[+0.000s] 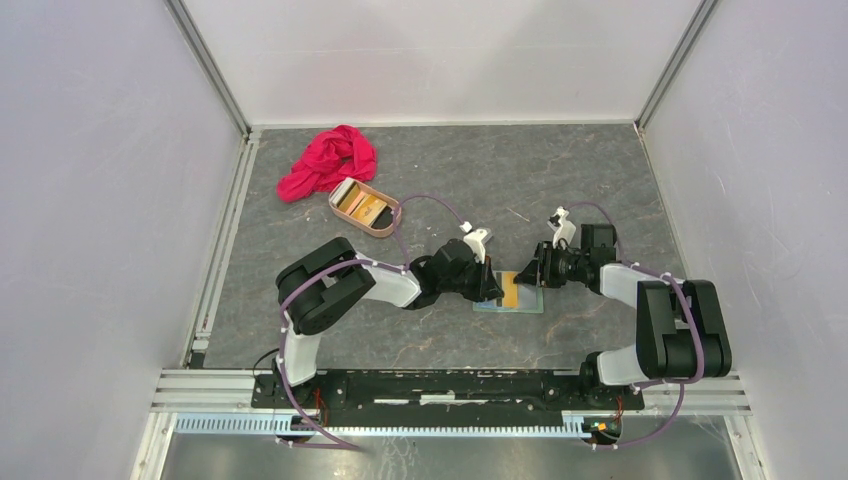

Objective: Put the credit cards into the card holder
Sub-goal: Insert the credit card into the card holder.

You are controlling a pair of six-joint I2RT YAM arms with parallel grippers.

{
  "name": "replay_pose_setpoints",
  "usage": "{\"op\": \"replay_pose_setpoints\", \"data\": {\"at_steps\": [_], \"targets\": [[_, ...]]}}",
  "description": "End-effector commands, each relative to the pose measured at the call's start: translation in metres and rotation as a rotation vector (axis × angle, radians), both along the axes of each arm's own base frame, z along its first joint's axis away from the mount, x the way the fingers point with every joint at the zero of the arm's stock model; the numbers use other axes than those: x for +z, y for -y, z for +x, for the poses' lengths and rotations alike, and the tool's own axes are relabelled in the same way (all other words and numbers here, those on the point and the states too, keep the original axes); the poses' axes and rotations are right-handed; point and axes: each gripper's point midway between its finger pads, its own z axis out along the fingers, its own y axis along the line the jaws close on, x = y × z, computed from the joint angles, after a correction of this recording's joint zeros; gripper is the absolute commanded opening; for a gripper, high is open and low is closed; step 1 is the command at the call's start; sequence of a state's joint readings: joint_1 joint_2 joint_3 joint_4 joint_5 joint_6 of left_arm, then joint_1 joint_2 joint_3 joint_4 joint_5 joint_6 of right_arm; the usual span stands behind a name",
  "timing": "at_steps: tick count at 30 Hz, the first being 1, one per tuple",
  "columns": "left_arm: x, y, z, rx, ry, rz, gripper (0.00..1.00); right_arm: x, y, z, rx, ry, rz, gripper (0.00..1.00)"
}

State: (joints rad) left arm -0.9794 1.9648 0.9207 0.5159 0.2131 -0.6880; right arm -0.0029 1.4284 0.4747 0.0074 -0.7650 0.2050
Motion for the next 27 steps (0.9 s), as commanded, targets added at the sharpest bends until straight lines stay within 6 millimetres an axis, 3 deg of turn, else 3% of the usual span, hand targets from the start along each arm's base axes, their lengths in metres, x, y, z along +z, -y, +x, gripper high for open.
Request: {"op": "replay_pose_setpoints", "data": {"at_steps": [1,5,12,14,17,27], "targets": [[-0.04,-0.025,-0.009,0.045,-0.074,0.132,0.09,-0.002,0.012,0.009,-0.01,0.038,-0.083,0.41],[-0.024,-0.018,-0.007,0.036,-0.063,0.092,0.13,-0.005,0.007,0.007,0.021,0.033,-0.097,0.22],[0.045,-0.004,0.01,0.048,0.041,0.002,0.2,-0.005,0.005,0.006,0.046,0.057,-0.14,0.08],[0.056,-0.005,0.014,0.056,0.062,0.002,0.2,-0.006,0.005,0.006,0.049,0.065,-0.158,0.05],[0.052,-0.017,0.016,0.081,0.078,0.053,0.2,-0.006,0.004,0.005,0.062,0.072,-0.179,0.03],[0.001,-0.066,0.015,0.195,0.048,0.22,0.19,-0.004,-0.011,0.005,0.134,0.098,-0.214,0.0]]}}
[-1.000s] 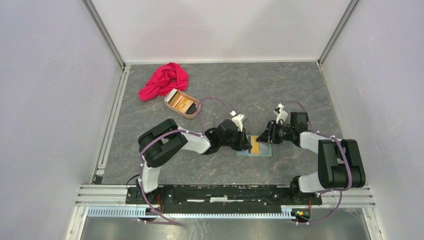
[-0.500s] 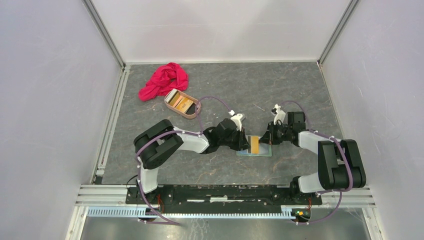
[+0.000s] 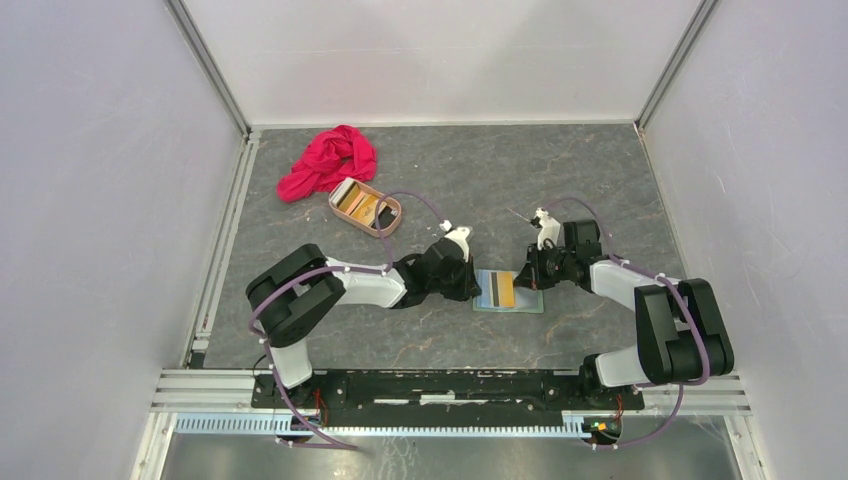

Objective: Put the credit cards into the card holder
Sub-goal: Insert the credit card into the card holder.

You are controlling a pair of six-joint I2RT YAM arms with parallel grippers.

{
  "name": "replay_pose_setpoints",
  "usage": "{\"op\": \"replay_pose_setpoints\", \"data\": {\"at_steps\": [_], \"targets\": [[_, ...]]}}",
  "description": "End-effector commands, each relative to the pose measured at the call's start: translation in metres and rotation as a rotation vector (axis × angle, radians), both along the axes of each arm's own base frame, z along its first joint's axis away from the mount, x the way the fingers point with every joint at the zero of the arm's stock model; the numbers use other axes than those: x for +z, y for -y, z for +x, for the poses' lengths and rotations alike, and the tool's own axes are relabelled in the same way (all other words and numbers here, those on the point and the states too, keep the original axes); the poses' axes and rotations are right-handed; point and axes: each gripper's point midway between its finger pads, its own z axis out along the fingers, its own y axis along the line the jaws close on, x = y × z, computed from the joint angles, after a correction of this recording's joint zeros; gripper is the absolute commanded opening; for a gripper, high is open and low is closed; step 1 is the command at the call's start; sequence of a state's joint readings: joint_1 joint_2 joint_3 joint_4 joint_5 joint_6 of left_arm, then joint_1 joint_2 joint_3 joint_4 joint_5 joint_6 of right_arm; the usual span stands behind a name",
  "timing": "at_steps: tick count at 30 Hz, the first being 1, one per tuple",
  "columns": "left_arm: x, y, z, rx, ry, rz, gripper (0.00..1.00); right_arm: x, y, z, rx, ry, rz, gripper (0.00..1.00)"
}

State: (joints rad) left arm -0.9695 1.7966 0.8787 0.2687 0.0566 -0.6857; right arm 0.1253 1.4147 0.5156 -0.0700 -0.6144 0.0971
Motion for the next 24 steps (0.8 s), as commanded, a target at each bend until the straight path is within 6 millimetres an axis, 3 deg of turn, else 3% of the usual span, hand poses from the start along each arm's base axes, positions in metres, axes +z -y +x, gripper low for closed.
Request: {"op": "replay_pose_setpoints", "data": {"at_steps": [1,9,24], "targets": [[-0.013,-0.023,0.009,0.064,0.04,0.083,0.19,0.006,-0.002,0.008,0.034,0.044,-0.045,0.0],[-0.019,-0.03,0.006,0.077,0.033,0.089,0.14,0.01,-0.016,0.003,0.104,0.062,-0.035,0.0],[-0.022,-0.02,-0.004,0.031,-0.003,0.039,0.12,0.015,-0.035,-0.002,0.222,0.094,-0.034,0.01]]}}
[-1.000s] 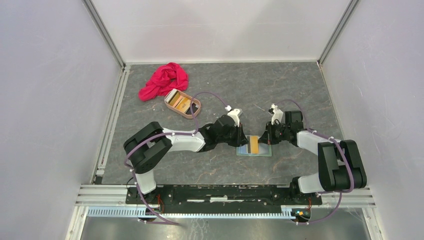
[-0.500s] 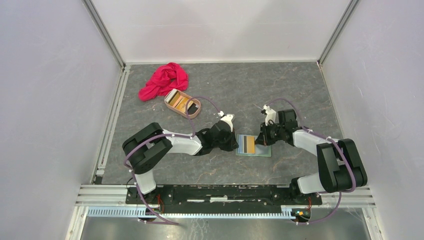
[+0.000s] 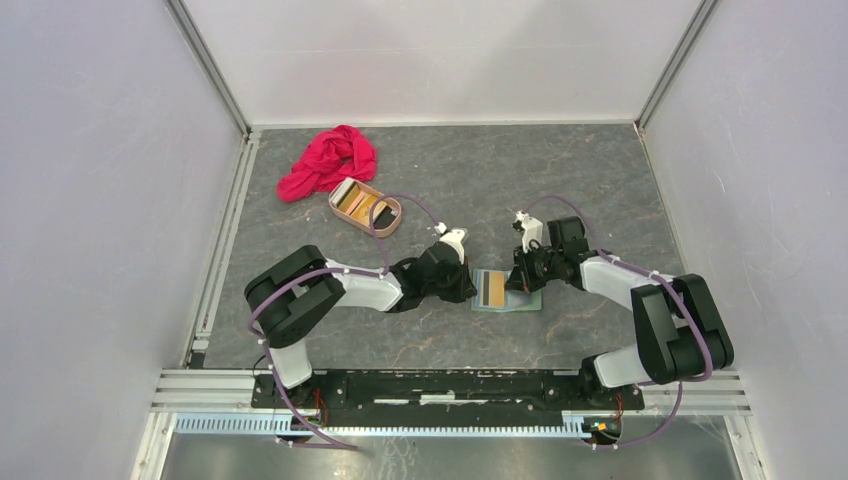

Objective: Put the credit cards into the card holder
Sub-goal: Insert the credit card into the card holder.

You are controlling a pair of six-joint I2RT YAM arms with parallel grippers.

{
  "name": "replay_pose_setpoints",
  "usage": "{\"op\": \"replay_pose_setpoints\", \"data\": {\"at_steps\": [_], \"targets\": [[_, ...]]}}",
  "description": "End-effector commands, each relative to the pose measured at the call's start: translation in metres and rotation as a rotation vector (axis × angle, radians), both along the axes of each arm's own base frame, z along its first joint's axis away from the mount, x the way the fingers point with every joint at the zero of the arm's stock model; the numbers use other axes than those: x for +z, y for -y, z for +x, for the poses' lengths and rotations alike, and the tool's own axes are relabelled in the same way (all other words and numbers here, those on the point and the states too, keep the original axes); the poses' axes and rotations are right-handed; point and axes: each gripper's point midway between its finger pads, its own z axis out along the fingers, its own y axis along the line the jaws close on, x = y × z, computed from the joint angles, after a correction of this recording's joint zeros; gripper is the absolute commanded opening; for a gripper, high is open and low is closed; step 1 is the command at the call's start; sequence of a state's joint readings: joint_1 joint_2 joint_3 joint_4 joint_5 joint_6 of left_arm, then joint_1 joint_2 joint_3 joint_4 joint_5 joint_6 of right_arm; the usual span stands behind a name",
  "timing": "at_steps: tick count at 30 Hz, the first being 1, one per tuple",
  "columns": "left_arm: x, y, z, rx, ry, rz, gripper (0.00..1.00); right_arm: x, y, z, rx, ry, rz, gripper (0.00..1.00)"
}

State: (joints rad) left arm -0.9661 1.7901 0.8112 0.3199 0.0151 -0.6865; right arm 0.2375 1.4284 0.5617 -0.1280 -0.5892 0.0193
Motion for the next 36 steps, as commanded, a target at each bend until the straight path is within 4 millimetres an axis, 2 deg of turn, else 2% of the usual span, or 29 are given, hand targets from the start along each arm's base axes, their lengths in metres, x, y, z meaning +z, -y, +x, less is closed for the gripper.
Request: {"op": "replay_pose_setpoints", "data": {"at_steps": [1,5,9,11,14,17,20,22,27,31,36], "targets": [[-0.007,-0.005,-0.004,-0.005,-0.017,0.015,0.12,0.014,-0.012,0.009,0.074,0.069,0.017,0.02],[0.001,-0.007,-0.001,0.003,0.005,0.021,0.12,0.023,0.006,0.021,0.046,0.159,-0.083,0.07],[0.008,-0.009,-0.001,-0.003,0.019,0.024,0.12,0.045,0.018,0.026,0.046,0.307,-0.128,0.17],[0.014,-0.009,0.0,-0.006,0.027,0.02,0.12,0.055,0.017,0.024,0.077,0.374,-0.117,0.2],[0.028,-0.009,0.0,-0.007,0.046,-0.005,0.12,0.064,0.002,0.01,0.196,0.433,-0.034,0.23],[0.05,-0.004,0.001,-0.009,0.068,-0.062,0.12,0.061,-0.012,0.0,0.282,0.415,0.047,0.21],[0.074,0.006,-0.005,-0.026,0.064,-0.168,0.12,0.054,-0.021,-0.002,0.322,0.323,0.094,0.11],[0.081,0.013,-0.008,-0.031,0.038,-0.24,0.16,0.051,-0.024,-0.001,0.334,0.274,0.11,0.08],[0.073,0.023,-0.013,-0.028,-0.042,-0.333,0.2,0.041,-0.023,-0.004,0.299,0.195,0.179,0.07],[0.063,0.023,-0.007,-0.012,-0.055,-0.323,0.23,0.034,-0.017,-0.004,0.27,0.153,0.202,0.07],[0.049,0.022,0.0,-0.006,-0.055,-0.269,0.25,0.036,-0.013,-0.003,0.269,0.164,0.213,0.07]]}}
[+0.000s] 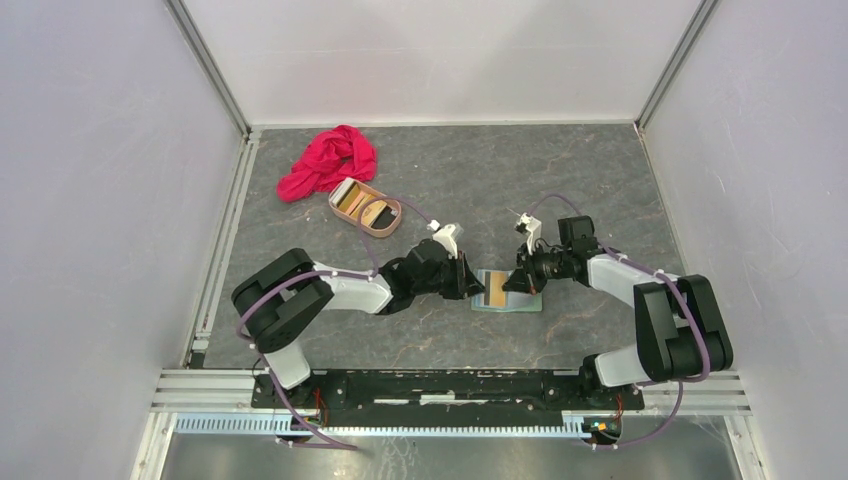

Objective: Put the credit cards into the card holder
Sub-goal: Insert the credit card into the card holder.

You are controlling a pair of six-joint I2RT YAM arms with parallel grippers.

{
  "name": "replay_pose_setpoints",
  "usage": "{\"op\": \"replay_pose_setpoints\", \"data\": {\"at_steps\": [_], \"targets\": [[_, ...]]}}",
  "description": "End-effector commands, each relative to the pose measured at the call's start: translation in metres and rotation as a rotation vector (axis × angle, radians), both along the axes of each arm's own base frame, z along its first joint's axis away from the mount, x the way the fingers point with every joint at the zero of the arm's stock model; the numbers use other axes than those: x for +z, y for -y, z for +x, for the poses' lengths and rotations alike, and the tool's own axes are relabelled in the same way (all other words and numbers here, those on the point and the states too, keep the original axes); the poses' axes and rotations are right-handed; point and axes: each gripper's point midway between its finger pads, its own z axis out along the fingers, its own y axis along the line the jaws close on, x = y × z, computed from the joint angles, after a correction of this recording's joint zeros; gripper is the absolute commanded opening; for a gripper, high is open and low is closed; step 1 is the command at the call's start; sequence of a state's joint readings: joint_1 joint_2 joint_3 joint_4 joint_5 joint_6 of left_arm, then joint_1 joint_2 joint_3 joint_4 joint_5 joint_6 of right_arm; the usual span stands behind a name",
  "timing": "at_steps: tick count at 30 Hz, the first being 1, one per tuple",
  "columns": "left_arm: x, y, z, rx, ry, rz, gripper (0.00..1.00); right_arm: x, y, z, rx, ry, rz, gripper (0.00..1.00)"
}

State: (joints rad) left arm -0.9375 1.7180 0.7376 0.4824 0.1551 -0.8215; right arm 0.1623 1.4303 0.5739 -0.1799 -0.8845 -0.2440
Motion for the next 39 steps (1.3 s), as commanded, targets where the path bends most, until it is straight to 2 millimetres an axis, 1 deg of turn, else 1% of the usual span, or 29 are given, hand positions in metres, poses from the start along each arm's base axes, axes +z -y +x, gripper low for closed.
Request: {"op": "replay_pose_setpoints", "data": {"at_steps": [1,8,12,15,19,25,35,39], "targets": [[0.004,0.009,0.011,0.014,0.009,-0.026,0.25,0.013,-0.002,0.009,0.017,0.059,0.046,0.07],[-0.007,0.004,0.013,0.023,0.003,0.017,0.31,0.0,-0.001,0.008,0.006,-0.004,0.033,0.07],[-0.01,0.002,0.013,0.028,0.003,0.028,0.34,-0.012,0.006,0.009,-0.023,-0.027,-0.018,0.07],[-0.011,0.002,0.014,0.03,0.003,0.031,0.35,-0.015,0.01,0.01,-0.039,-0.026,-0.043,0.06],[-0.01,0.004,0.014,0.022,0.005,0.026,0.37,-0.021,0.015,0.011,-0.056,-0.024,-0.077,0.06],[0.001,0.008,0.014,0.014,0.013,-0.011,0.37,-0.029,0.018,0.011,-0.057,-0.054,-0.098,0.06],[0.007,0.016,0.012,0.018,-0.028,-0.089,0.35,-0.038,0.022,0.009,-0.066,-0.078,-0.132,0.06],[0.008,0.014,0.012,0.029,-0.032,-0.091,0.34,-0.04,0.024,0.009,-0.07,-0.086,-0.138,0.06]]}}
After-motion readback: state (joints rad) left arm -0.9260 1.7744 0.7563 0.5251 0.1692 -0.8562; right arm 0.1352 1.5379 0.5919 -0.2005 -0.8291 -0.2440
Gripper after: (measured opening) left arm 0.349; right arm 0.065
